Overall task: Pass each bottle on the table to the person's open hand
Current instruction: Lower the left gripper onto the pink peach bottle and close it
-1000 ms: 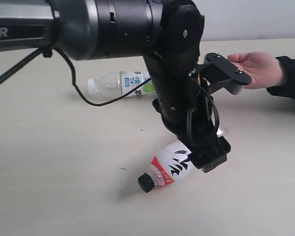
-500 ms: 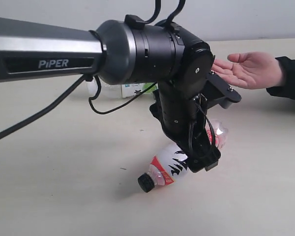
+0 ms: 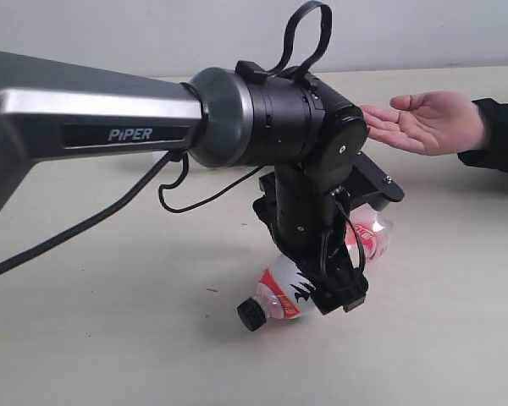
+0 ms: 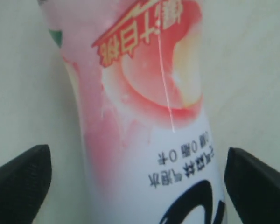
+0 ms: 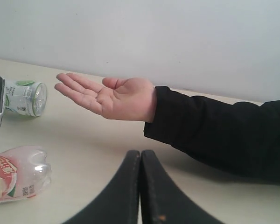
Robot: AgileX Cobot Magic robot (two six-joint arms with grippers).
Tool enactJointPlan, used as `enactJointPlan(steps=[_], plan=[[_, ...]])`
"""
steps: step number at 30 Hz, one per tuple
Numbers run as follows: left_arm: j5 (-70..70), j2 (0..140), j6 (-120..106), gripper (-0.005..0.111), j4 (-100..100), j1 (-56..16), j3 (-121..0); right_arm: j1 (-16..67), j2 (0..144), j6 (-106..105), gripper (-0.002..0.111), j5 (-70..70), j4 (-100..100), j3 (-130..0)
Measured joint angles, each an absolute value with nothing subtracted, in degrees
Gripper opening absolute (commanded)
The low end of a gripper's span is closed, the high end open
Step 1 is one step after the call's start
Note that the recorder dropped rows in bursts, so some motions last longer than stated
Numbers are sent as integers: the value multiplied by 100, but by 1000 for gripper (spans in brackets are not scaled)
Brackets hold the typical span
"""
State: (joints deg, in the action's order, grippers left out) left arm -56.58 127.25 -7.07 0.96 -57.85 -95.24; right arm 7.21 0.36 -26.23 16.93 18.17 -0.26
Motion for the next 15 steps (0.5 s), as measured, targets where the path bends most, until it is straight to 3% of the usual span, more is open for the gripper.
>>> enactJointPlan(steps=[9,11,15], plan=[[-5688,12818,-707,81,96,-5785,-9524,721,36,-2623,0,1693,1817,-26],[-5731,12818,-707,69,96,-5785,-9524,721,36,-2623,0,1693,1817,-26],[-5890,12818,-707,28,110,-5785,-9524,721,36,-2623,0,1693,1817,-26]])
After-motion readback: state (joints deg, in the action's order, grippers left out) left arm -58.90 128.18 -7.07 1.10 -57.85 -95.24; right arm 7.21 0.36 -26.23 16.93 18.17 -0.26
